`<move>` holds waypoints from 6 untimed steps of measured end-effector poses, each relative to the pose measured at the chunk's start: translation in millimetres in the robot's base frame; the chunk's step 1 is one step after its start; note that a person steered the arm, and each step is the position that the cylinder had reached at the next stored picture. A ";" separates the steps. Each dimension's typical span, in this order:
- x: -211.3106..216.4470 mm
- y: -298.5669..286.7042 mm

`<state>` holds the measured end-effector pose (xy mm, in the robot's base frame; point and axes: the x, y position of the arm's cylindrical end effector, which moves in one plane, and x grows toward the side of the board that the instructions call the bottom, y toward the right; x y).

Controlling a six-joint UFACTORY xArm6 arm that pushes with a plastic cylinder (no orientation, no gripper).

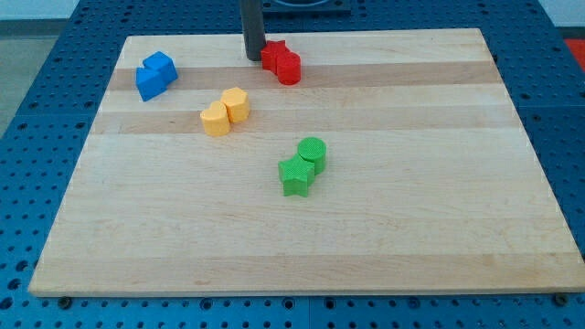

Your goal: Move blue cube along with blue triangle down

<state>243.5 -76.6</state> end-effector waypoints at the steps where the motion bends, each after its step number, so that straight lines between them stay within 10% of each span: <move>1: -5.9 0.0; 6: -18.5 -135.4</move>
<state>225.0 -212.1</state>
